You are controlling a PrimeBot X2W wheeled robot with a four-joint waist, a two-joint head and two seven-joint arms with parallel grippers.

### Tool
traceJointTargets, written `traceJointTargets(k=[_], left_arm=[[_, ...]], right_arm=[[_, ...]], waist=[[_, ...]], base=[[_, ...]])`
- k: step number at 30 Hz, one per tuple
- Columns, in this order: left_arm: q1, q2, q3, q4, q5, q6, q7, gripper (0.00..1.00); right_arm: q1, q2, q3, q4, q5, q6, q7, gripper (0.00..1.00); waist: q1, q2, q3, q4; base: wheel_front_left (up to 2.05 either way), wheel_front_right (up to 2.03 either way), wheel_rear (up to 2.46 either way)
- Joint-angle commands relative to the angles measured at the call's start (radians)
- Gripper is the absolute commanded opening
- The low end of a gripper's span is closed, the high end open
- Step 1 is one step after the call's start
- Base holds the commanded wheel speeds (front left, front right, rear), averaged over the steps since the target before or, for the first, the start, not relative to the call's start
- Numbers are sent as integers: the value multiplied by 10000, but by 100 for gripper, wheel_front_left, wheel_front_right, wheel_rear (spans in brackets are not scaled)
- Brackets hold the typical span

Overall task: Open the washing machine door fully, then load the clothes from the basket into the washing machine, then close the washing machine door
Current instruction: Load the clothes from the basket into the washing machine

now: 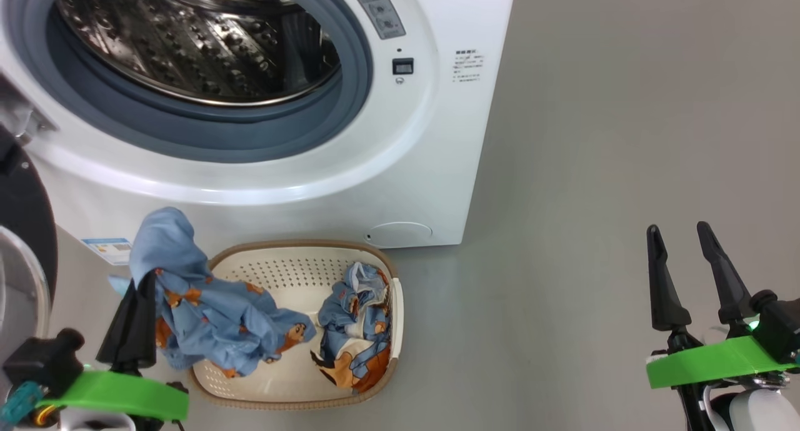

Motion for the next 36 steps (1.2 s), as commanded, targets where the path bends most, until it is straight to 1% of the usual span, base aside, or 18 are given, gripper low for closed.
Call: traceJointTargets(k=[1,10,16,21,24,28,36], left_arm=[[86,233,510,-489,187,8,-133,0],[821,21,839,-1447,616,8,-133,0],[934,-71,909,-1638,676,8,-133,0],[806,-88,1002,-1758,640,8,-133,0],[585,-28,1073,-1833,559,8,-133,0],[39,190,1124,-1888,504,8,-133,0],[-1971,790,1093,-1651,546,8,-134,0]], right_arm=[[64,-165,135,-254,133,56,-78,100],[251,-203,39,-238,153,56,-78,100],[280,-196,14,-268,150,56,-78,100],[180,-159,36,-317,126,56,-78,100],[70,-95,58,-361,90,56,-78,100],[-127,13,89,-386,42,56,-78,100],[-720,227,139,-511,-125,56,-78,100]], waist=[[1,0,-119,82],[1,0,-286,112],[1,0,-242,99],[1,0,13,37],[1,0,283,-7],[1,0,782,-58],[1,0,1906,-225]], base=[[0,0,0],[0,0,0],[0,0,0],[0,0,0],[0,0,0],[0,0,0],[0,0,0]])
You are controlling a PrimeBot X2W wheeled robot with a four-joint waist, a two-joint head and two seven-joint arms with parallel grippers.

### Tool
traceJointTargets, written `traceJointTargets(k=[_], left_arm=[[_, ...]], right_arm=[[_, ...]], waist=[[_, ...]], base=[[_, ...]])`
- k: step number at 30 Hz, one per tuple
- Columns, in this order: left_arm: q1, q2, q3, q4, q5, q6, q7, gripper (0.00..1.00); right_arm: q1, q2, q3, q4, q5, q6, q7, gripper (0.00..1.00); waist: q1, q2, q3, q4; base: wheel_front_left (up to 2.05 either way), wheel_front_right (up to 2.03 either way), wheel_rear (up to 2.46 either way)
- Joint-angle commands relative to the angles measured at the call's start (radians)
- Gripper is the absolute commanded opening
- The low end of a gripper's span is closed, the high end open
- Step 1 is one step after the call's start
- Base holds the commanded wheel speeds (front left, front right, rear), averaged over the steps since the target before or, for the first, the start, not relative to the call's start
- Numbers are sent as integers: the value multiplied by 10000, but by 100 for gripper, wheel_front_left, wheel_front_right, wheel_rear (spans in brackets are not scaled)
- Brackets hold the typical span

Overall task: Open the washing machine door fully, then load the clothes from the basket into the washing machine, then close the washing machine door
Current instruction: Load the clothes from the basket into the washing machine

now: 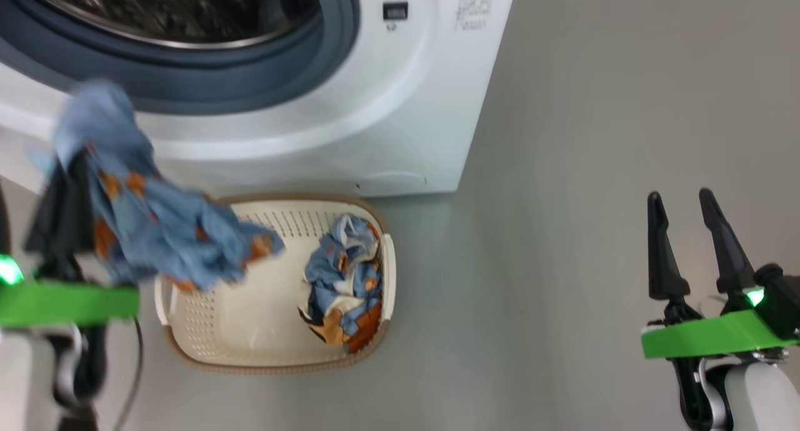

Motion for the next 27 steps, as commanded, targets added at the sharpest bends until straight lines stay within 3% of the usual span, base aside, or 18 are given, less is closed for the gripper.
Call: traceJointTargets(k=[1,11,27], left_arm=[[-585,479,375,-98,18,8,-64,0],[-3351,1103,-91,1485,-173,8,-65,0],[-7599,1664,-2034,5811,-483,8,-46,0]], right_arm=[[-259,-24,276,-284,-56,56,-78,100],[-926,158,518,-306,-139,56,-78,100],[-1641,210,867,-486,268,56,-78,100]], waist=[[-1,-1,596,-155],[-1,-1,1479,-616],[-1,-1,2873,-1228]], base=[[0,0,0],[0,0,0],[0,0,0]])
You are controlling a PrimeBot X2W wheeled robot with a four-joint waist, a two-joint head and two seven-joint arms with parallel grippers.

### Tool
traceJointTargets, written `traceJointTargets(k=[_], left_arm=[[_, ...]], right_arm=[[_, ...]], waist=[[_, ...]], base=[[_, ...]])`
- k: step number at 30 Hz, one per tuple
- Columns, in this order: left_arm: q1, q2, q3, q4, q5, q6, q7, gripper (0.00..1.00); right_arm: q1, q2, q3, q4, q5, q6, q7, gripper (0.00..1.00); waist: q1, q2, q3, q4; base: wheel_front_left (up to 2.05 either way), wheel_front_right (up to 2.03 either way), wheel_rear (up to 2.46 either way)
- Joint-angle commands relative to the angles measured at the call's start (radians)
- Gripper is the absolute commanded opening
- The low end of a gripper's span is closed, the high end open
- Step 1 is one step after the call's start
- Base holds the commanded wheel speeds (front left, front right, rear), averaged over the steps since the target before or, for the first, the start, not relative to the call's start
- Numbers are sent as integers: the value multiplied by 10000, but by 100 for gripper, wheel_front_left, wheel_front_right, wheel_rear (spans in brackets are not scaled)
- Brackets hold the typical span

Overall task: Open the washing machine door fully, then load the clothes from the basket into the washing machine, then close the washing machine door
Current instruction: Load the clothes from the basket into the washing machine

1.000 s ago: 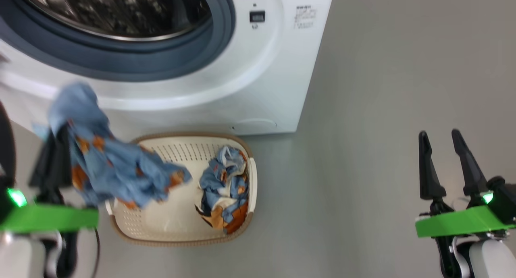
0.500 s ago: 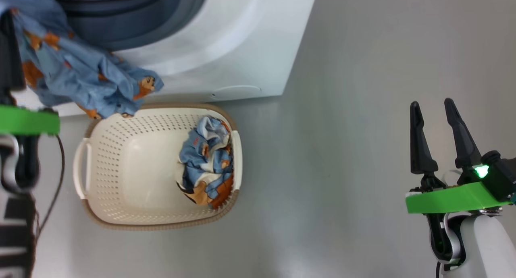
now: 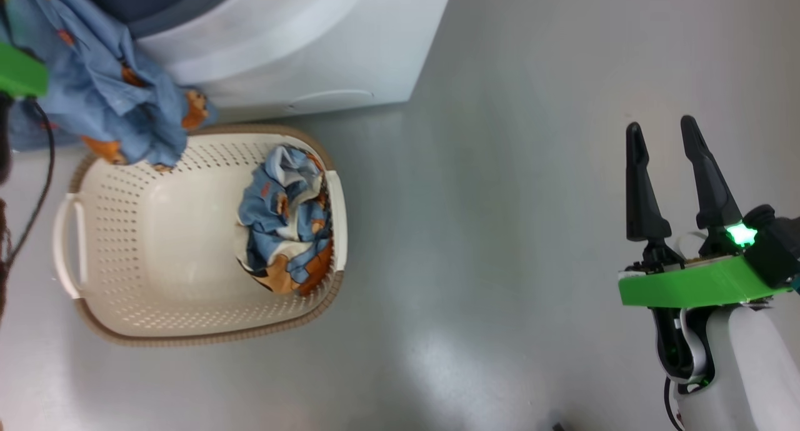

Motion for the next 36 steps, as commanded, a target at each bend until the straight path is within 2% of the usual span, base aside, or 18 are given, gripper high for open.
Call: traceJointTargets(k=[1,13,18,22,26,31,36], left_arm=[[-461,594,28,174,-156,8,-34,0],[-2630,1080,-1301,2499,-853,8,146,0],[-3257,1333,-1613,2982,-927,8,49,0],[-3800,1544,-1620,2851,-897,8,-45,0],[-4195,1836,-854,1717,-637,31,-58,0],[-3830,1871,346,507,81,116,-60,0],[-3271,1644,718,945,591,59,-61,0]], right_arm=[[-100,16,297,-276,187,56,-78,100],[-313,17,657,-375,423,56,-78,100],[-266,18,807,-444,522,56,-78,100],[-249,18,841,-539,571,56,-78,100],[-336,18,855,-611,612,56,-78,100],[-520,18,940,-598,678,56,-78,100],[-539,18,1042,-635,745,56,-78,100]], waist=[[-1,0,366,-250],[-1,0,1013,-866],[-1,0,1173,-1126],[-1,0,1356,-1251],[-1,0,1561,-1298],[-1,0,1703,-1358],[-1,0,1738,-1390]], base=[[0,0,0],[0,0,0],[0,0,0],[0,0,0],[0,0,0],[0,0,0],[0,0,0]])
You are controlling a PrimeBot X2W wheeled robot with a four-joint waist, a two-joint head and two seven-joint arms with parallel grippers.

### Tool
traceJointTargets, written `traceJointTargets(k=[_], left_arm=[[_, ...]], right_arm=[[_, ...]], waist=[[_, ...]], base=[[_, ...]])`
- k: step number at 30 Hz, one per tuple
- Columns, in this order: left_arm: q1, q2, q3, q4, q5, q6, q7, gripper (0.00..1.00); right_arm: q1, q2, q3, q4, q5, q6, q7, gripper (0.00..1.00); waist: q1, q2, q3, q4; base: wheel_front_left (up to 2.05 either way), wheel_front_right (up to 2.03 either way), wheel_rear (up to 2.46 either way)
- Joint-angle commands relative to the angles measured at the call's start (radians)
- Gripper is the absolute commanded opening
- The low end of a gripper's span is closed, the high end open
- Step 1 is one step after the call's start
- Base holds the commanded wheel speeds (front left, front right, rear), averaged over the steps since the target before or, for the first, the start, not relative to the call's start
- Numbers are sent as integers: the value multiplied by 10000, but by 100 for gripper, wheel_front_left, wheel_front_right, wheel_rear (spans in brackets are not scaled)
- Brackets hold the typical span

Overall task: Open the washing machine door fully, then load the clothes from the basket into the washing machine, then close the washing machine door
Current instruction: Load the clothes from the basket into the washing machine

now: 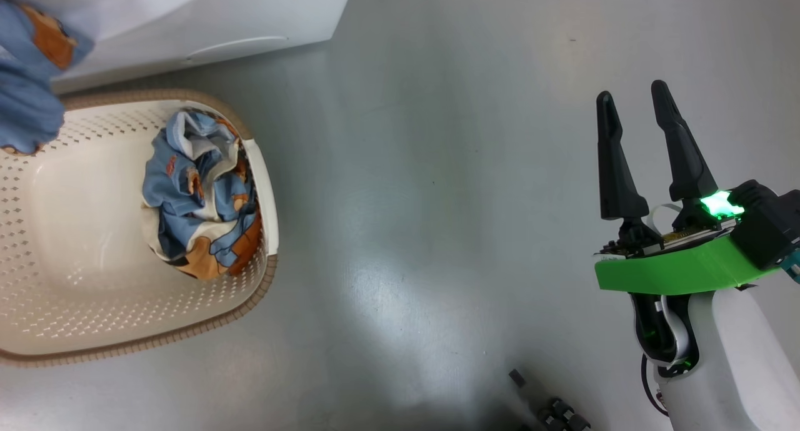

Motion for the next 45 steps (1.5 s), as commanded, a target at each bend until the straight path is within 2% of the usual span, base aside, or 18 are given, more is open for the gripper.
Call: traceJointTargets(k=[1,5,9,12,13,14,19,31,45], left_arm=[[232,406,36,188,225,-40,-51,0],[130,336,-104,782,286,-64,-52,0],[-103,272,-691,1513,289,-74,-46,2],[-266,203,-1328,2032,105,-75,476,50],[-300,205,-1560,2158,54,-76,691,85],[-321,179,-1707,2313,-96,-76,976,100],[-432,192,-2411,2540,-670,-77,1753,100],[-362,206,-3334,2647,-1828,-78,1680,100],[602,-42,-3612,2399,-3210,-78,142,100]], right_arm=[[199,-13,205,-266,152,56,-78,100],[260,-13,243,-281,197,56,-78,100],[312,-13,292,-254,245,56,-78,100],[333,-13,321,-251,269,56,-78,100],[335,-13,325,-249,277,56,-78,100],[338,-13,328,-245,284,56,-78,100],[361,-13,321,-228,284,56,-78,100],[317,-12,276,-161,177,56,-78,100],[426,-12,108,-68,-71,56,-78,100]], waist=[[-1,-1,-4,-5],[-1,-1,-15,1],[-1,-1,-98,3],[-1,-1,-162,11],[-1,-1,-177,16],[-1,-1,-195,23],[-1,-1,-256,66],[-1,-1,-463,201],[-1,-1,-1234,546]], base=[[0,0,0],[0,0,0],[0,0,0],[0,0,0],[0,0,0],[0,0,0],[0,0,0],[0,0,0],[0,0,0]])
